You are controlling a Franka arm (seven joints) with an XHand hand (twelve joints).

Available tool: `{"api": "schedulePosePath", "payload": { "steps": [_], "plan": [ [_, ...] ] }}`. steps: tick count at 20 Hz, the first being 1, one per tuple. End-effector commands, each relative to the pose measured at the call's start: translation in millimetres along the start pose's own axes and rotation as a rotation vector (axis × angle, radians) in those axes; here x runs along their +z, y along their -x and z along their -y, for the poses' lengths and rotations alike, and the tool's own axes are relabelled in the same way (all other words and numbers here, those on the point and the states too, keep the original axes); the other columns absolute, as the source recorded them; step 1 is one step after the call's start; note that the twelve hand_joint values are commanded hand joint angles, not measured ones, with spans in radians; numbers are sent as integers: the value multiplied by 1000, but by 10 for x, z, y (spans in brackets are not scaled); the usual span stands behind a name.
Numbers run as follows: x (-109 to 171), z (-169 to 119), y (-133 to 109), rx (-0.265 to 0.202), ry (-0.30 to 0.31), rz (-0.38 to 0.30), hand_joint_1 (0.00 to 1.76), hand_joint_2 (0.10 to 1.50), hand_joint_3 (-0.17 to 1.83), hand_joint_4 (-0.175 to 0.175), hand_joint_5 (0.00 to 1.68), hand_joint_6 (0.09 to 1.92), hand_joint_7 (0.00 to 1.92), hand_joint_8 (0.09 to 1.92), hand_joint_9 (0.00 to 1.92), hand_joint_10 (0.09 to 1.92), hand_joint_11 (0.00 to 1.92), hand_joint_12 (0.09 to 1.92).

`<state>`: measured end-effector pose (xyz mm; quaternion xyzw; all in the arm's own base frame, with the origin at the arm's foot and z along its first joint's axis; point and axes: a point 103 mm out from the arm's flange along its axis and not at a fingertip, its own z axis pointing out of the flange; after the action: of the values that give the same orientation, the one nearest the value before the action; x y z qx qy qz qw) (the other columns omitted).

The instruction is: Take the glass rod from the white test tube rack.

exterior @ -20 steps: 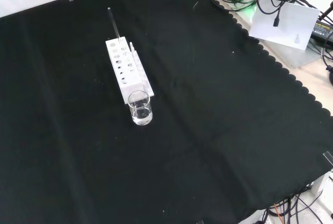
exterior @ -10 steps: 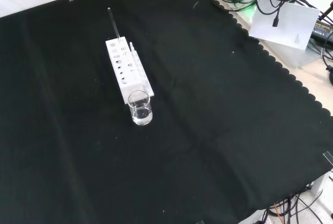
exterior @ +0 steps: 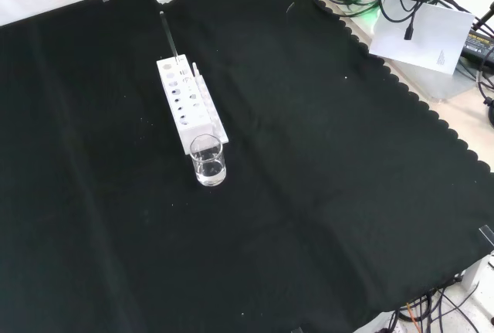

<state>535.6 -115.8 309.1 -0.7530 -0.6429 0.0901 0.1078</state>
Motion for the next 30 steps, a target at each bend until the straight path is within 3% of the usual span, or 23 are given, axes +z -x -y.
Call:
{"api": "schedulePosePath", "payload": {
  "steps": [1,5,8,13,19,23,25,30],
  "plan": [
    [259,45,-6,-89,-24,7,659,897,586,-175,155,87,150,1006,205,995,0,1432],
    [355,55,-1,-105,-24,-14,655,902,589,-175,169,87,198,1019,264,1004,19,1461],
    [416,56,-30,-110,-45,11,655,903,592,-175,184,87,257,1017,349,988,54,1461],
    [479,20,-56,-74,-48,8,669,910,594,-175,235,87,356,1006,567,935,238,1424],
    [535,-34,-30,-110,-61,-30,708,919,592,-175,336,87,487,985,754,904,423,1378],
    [590,-106,-30,-104,-77,-21,733,927,588,-175,419,110,534,973,803,889,485,1353],
    [603,-138,-31,-119,-86,-17,761,938,579,-175,444,210,560,956,835,865,526,1332],
    [604,-190,-25,-159,-85,-21,873,932,608,-175,377,714,646,935,986,850,785,1233]
  ]
}}
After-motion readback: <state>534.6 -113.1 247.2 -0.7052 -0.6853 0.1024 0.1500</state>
